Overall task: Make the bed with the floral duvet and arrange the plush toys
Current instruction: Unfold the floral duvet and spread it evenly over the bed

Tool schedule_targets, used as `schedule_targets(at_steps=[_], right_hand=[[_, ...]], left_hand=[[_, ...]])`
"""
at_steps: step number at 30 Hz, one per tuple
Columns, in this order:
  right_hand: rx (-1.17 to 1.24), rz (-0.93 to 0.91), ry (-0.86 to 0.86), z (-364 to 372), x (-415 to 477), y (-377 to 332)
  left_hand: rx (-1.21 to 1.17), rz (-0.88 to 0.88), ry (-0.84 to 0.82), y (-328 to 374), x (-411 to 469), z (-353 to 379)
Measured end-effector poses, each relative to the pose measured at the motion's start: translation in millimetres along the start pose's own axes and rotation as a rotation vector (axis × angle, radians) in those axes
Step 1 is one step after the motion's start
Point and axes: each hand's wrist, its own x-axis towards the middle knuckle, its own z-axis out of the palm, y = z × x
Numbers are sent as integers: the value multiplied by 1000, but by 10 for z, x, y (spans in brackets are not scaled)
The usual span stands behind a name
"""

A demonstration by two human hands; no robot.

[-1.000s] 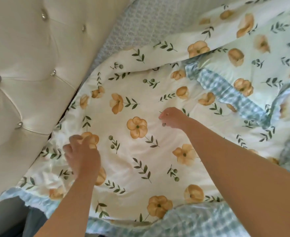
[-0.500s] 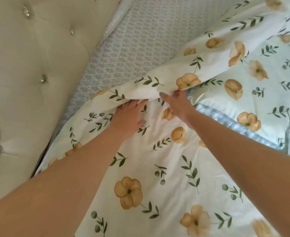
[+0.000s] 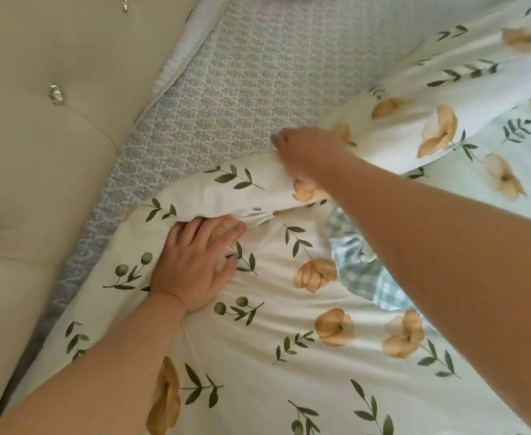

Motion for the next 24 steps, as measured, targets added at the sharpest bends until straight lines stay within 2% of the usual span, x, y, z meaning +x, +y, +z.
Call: schedule_targets(at_steps=[4, 8, 12, 14, 18, 20, 23, 24], right_hand=[[-2, 325, -183, 313, 29, 274], [-226, 338, -286, 152, 146, 406], [-54, 346, -379, 63, 188, 566], [117, 376, -269, 71, 147, 583], [346, 446, 84, 207, 146, 627], [372, 567, 177, 172, 124, 698], [272, 831, 231, 143, 36, 805], [321, 889, 254, 134, -4, 780]], left_hand=[[-75, -5, 57, -3, 17, 39], [-95, 6, 65, -8, 29, 40], [-109, 18, 55, -24, 24, 35], [-132, 4, 40, -25, 8, 26], [-178, -10, 20, -17, 11, 15], [-190, -13, 8, -27, 16, 12], [-227, -31, -31, -34, 8, 40], [-240, -34, -38, -38, 3, 51]])
